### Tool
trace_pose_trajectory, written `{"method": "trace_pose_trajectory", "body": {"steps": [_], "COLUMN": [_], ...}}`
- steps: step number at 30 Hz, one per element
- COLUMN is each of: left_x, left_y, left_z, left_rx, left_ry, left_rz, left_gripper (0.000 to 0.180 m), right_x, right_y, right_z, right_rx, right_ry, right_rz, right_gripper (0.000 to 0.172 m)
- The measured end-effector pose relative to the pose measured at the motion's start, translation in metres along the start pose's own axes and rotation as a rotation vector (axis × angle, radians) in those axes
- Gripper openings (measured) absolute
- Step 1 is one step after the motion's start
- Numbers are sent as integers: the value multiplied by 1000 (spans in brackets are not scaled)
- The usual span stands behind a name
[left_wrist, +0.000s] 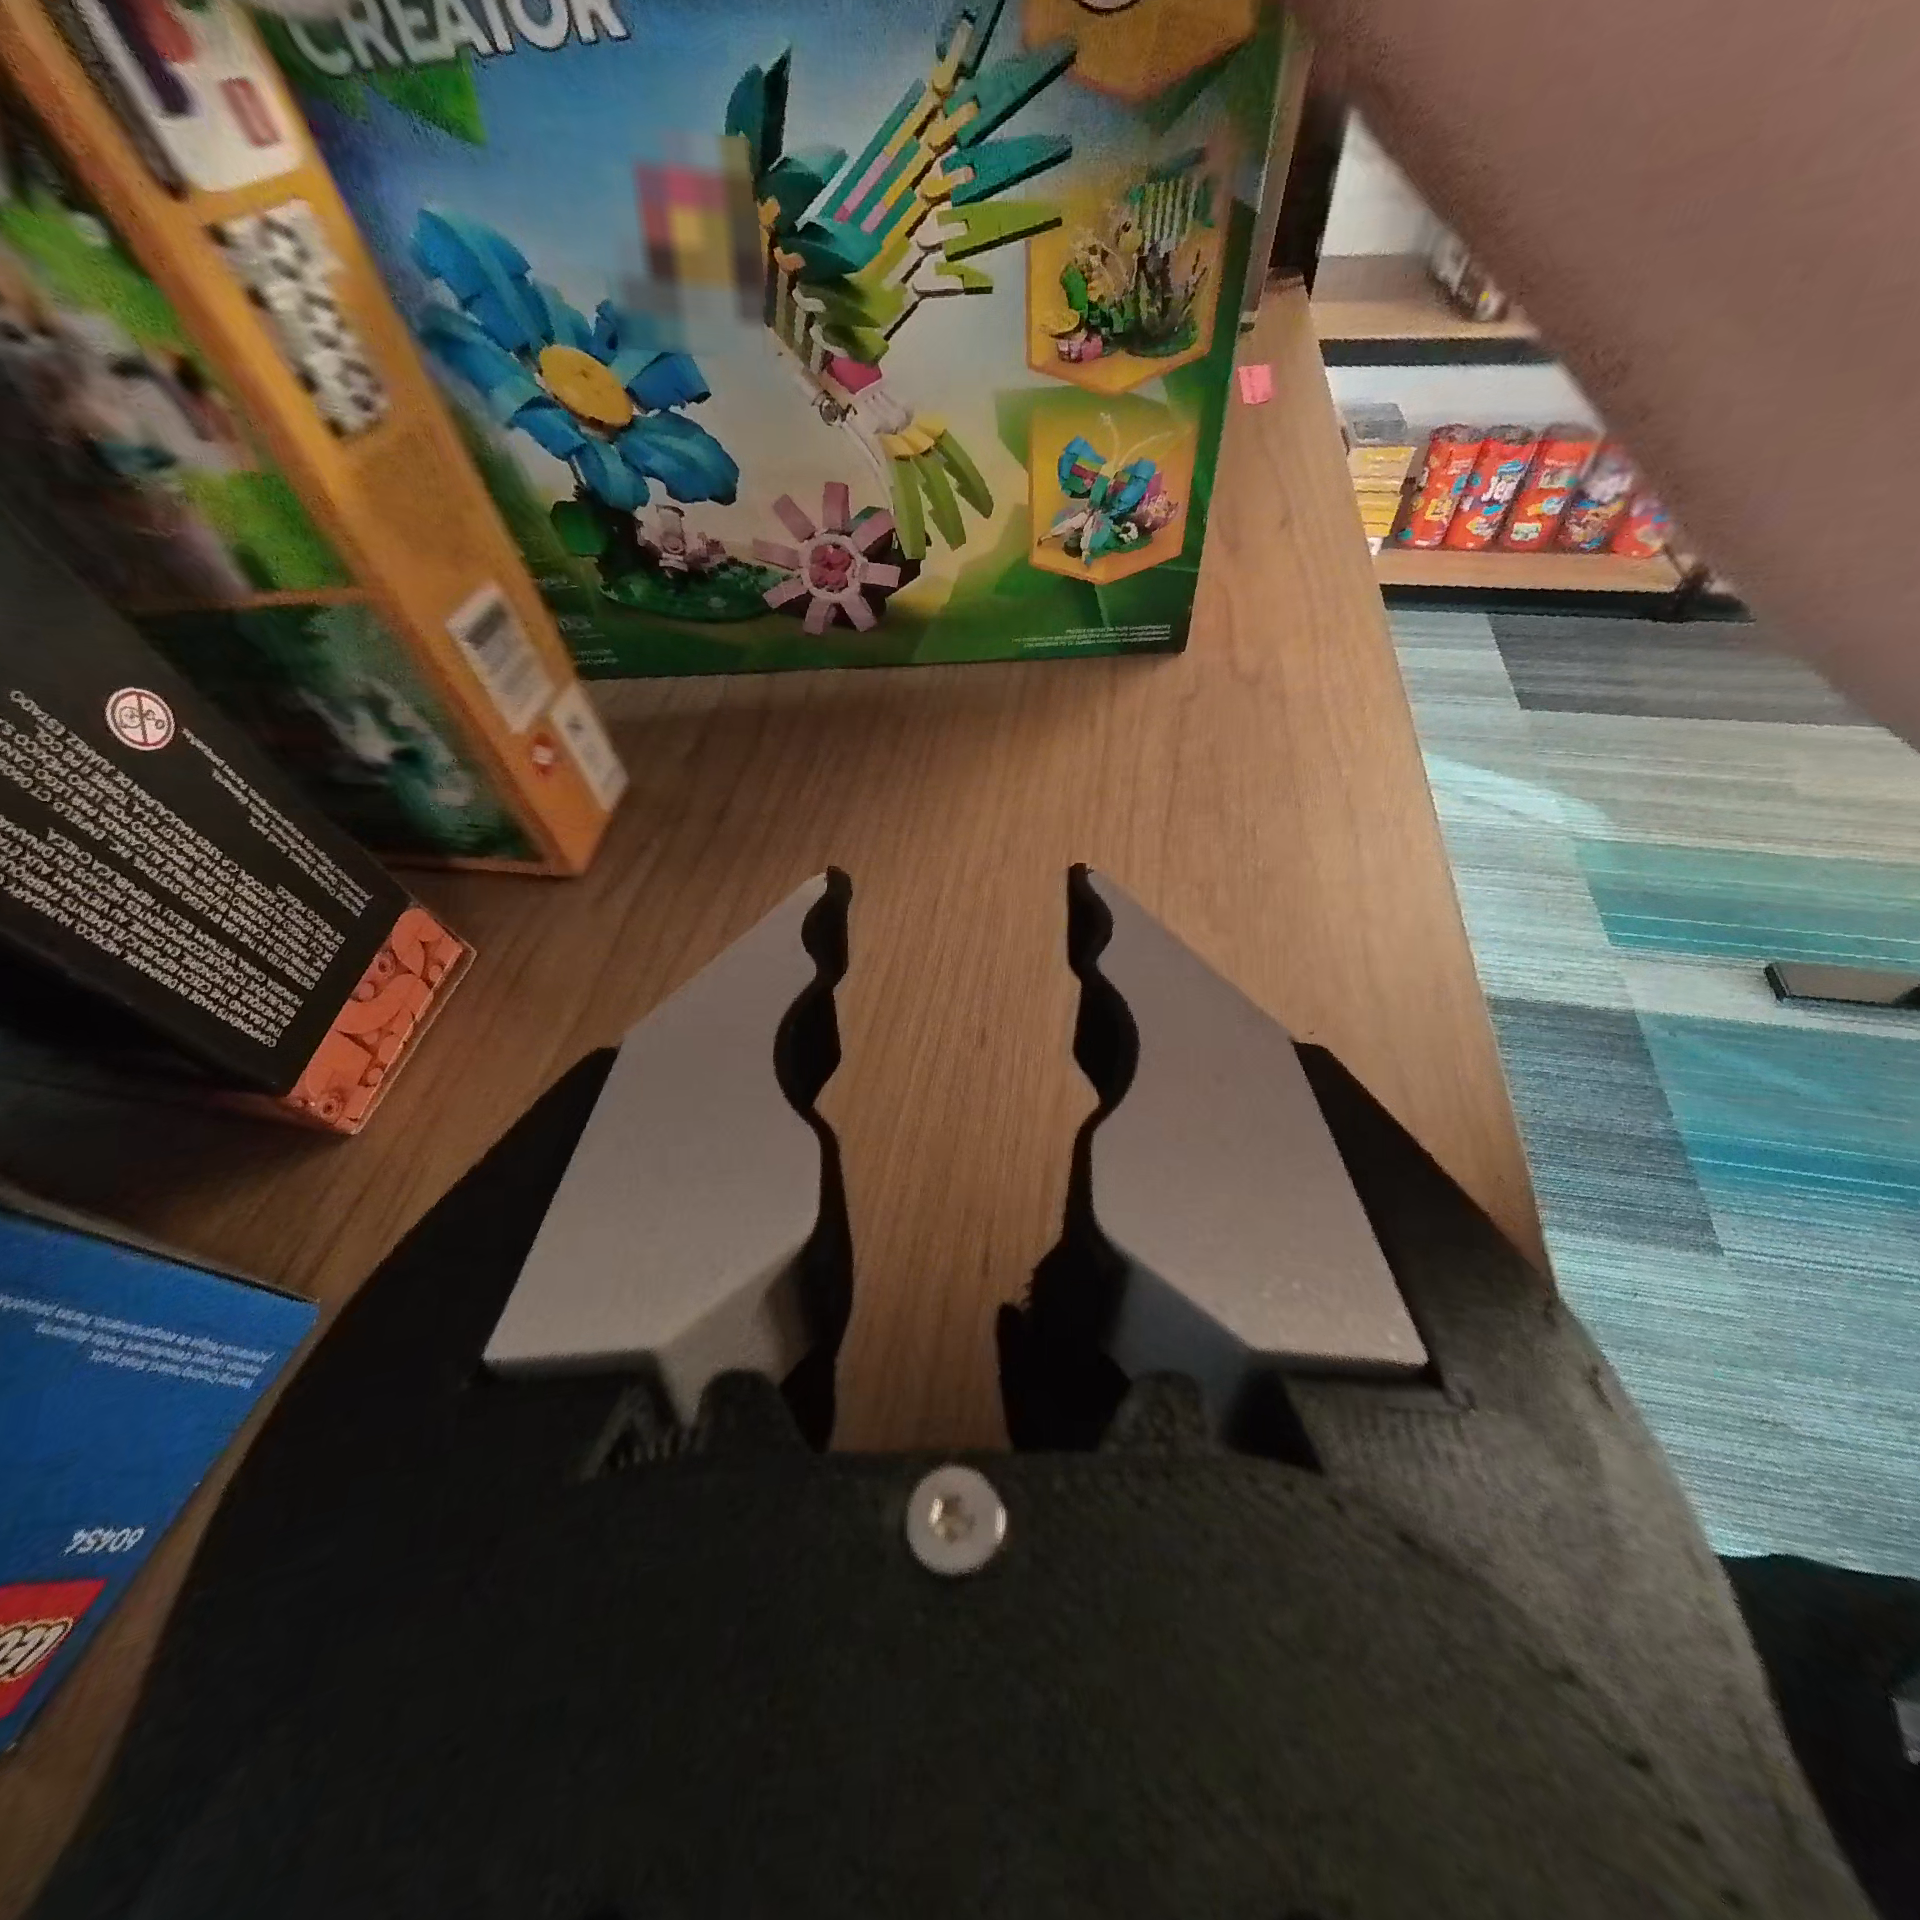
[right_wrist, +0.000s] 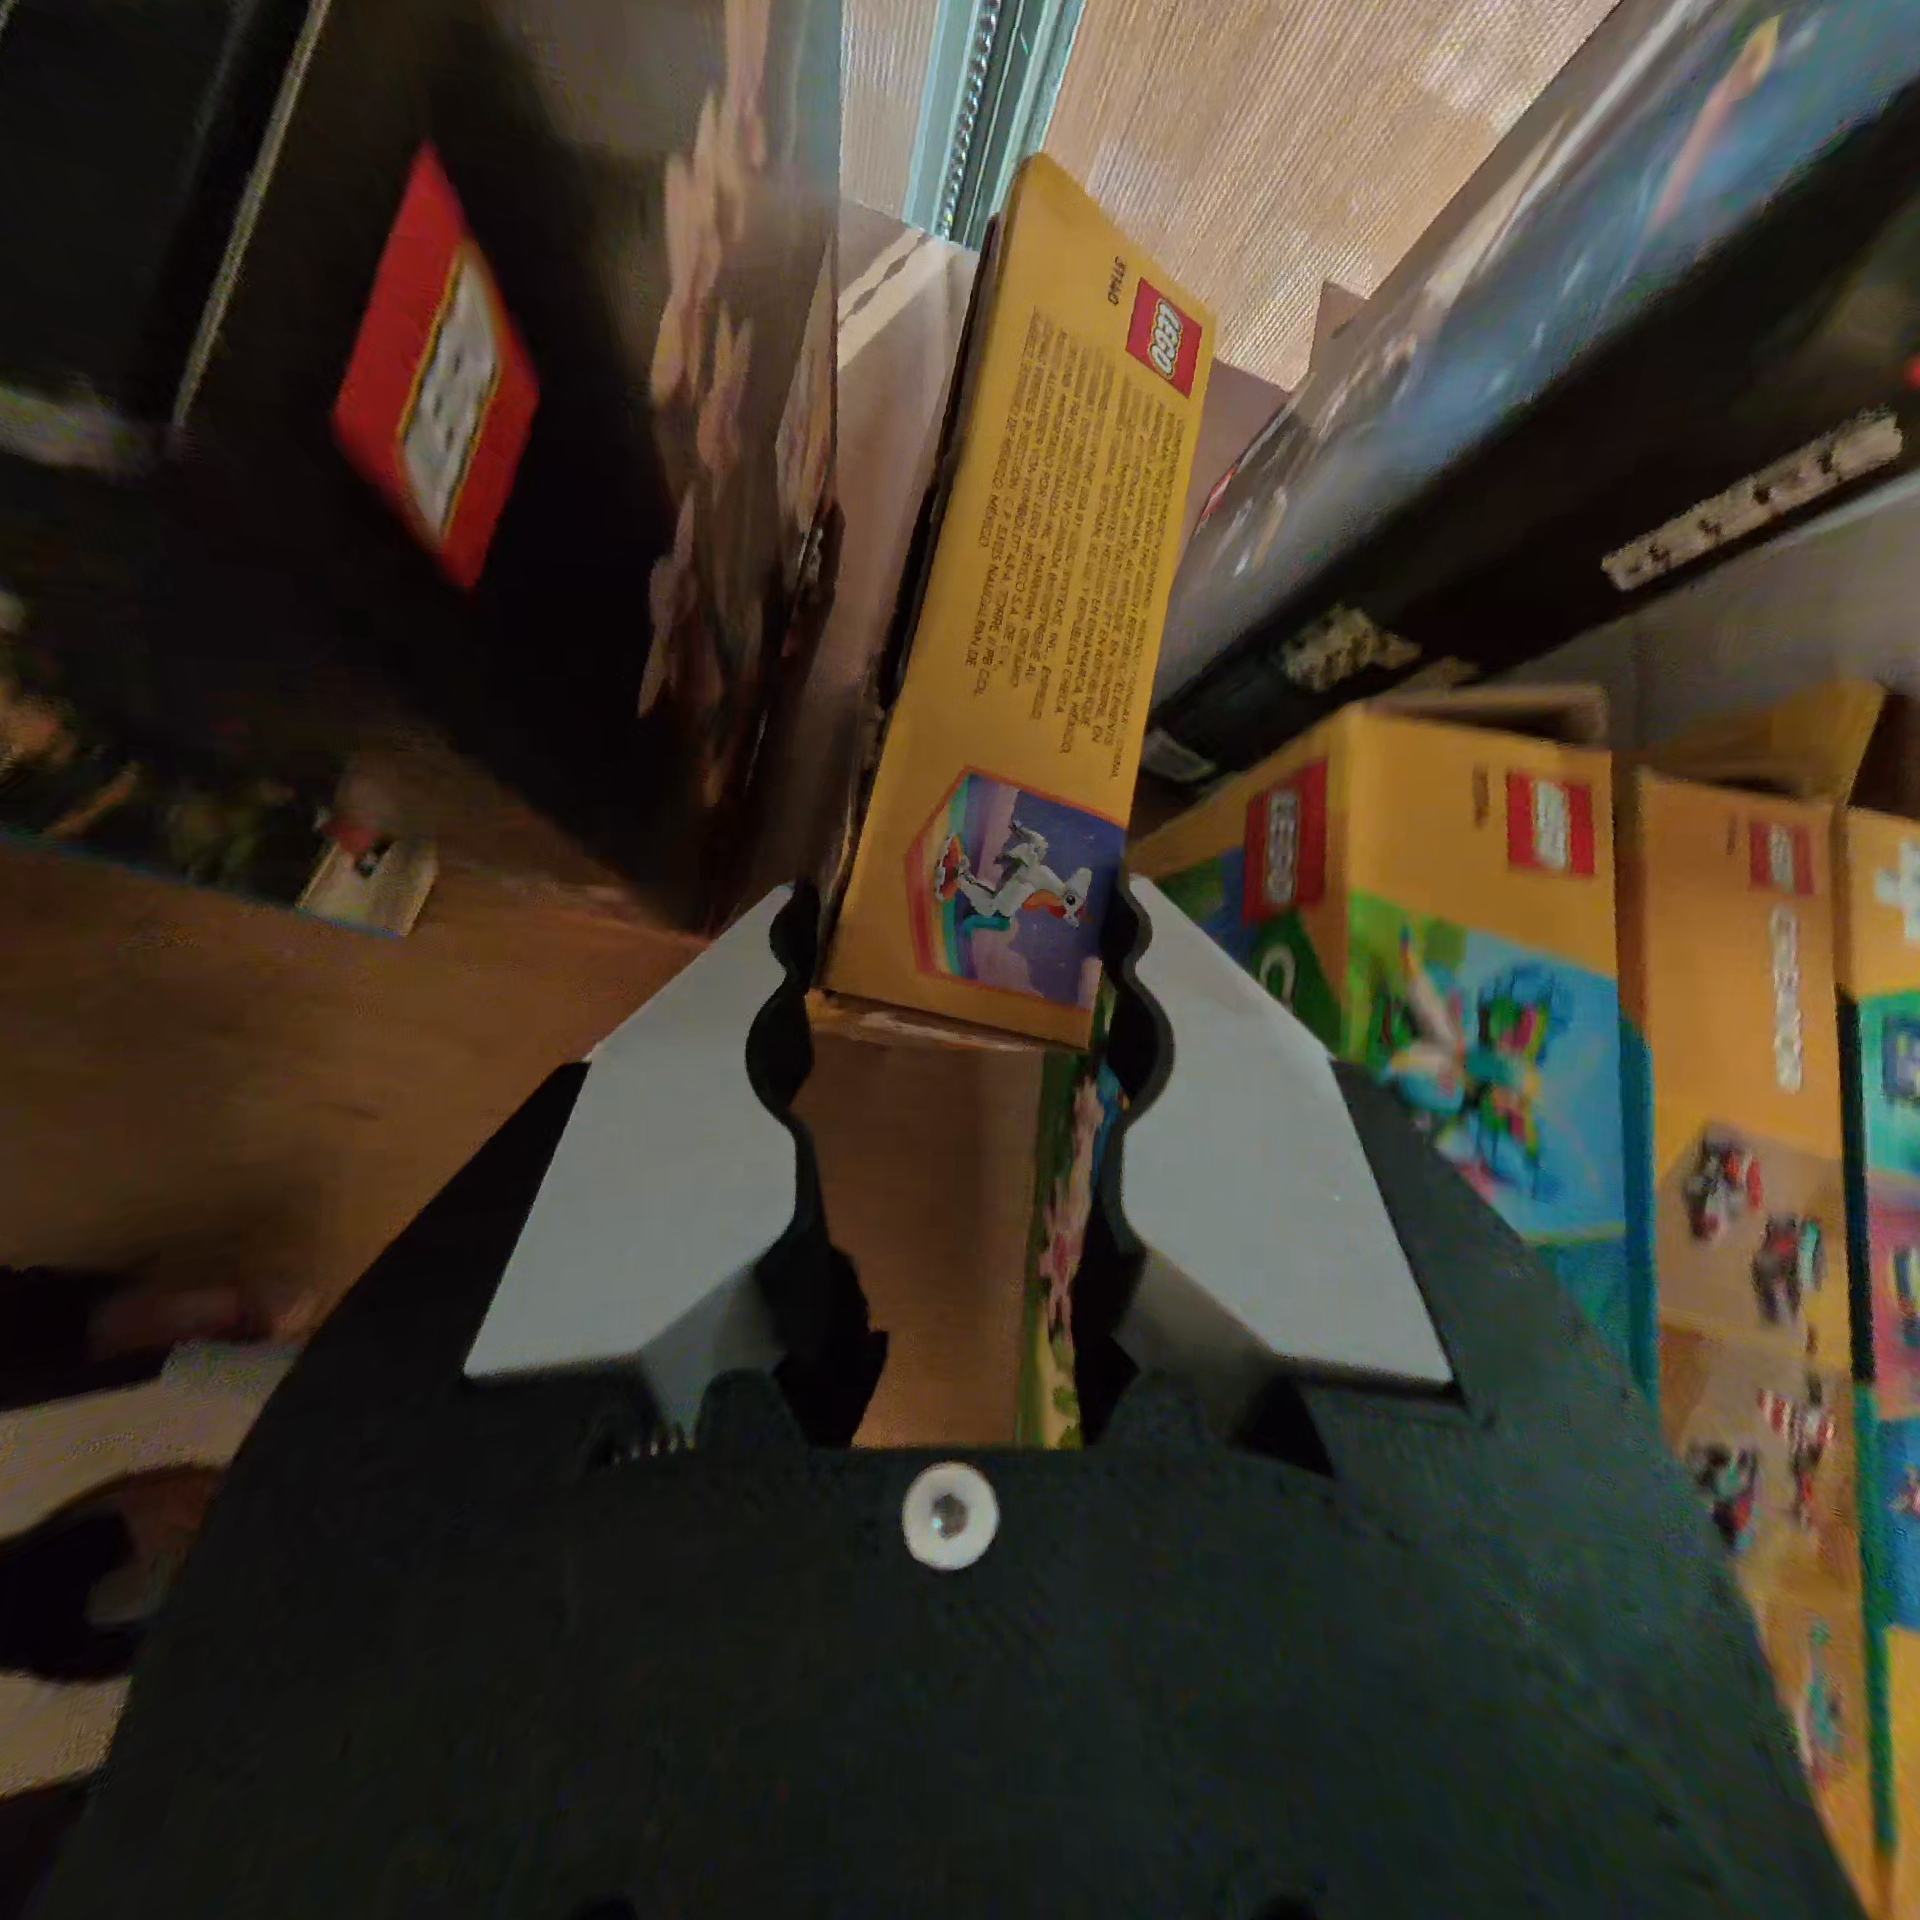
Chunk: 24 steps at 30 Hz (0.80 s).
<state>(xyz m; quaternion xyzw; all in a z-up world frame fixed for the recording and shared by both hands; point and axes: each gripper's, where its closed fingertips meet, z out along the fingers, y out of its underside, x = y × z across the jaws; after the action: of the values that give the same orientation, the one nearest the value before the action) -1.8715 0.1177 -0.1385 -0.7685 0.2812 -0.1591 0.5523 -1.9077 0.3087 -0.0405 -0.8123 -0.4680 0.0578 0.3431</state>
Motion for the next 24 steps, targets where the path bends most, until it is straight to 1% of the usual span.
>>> {"method": "trace_pose_trajectory", "body": {"steps": [1,4,6,8,11,12,15,18,19,22,24], "left_x": [0,0,-5,-11,-11,-8,-4,-2,-3,-4,0], "left_y": [-1,-2,-8,-19,-43,-48,-60,-68,-68,-62,-59], "left_z": [-1,-6,-14,-28,-53,-60,-79,-94,-99,-110,-111], "left_rx": [4,19,59,131,253,275,321,383,405,458,475], "left_ry": [-2,1,-17,-39,-27,-10,32,108,132,228,298], "left_rz": [1,-2,-24,-90,-208,-249,-403,-589,-655,-832,-918], "left_gripper": [45,51,55,58,63,65,76,93,98,105,114], "right_x": [-2,-11,-19,-28,-43,-49,-75,-106,-117,-144,-163], "right_y": [8,31,45,58,77,82,94,100,101,105,107], "right_z": [-7,-30,-46,-61,-84,-90,-110,-124,-127,-131,-131], "right_rx": [15,51,80,116,166,187,244,302,320,360,392], "right_ry": [0,0,9,10,12,16,29,33,35,64,89], "right_rz": [5,6,-10,-25,-57,-78,-168,-262,-296,-405,-481], "right_gripper": [54,54,54,54,54,53,54,54,53,54,54]}}
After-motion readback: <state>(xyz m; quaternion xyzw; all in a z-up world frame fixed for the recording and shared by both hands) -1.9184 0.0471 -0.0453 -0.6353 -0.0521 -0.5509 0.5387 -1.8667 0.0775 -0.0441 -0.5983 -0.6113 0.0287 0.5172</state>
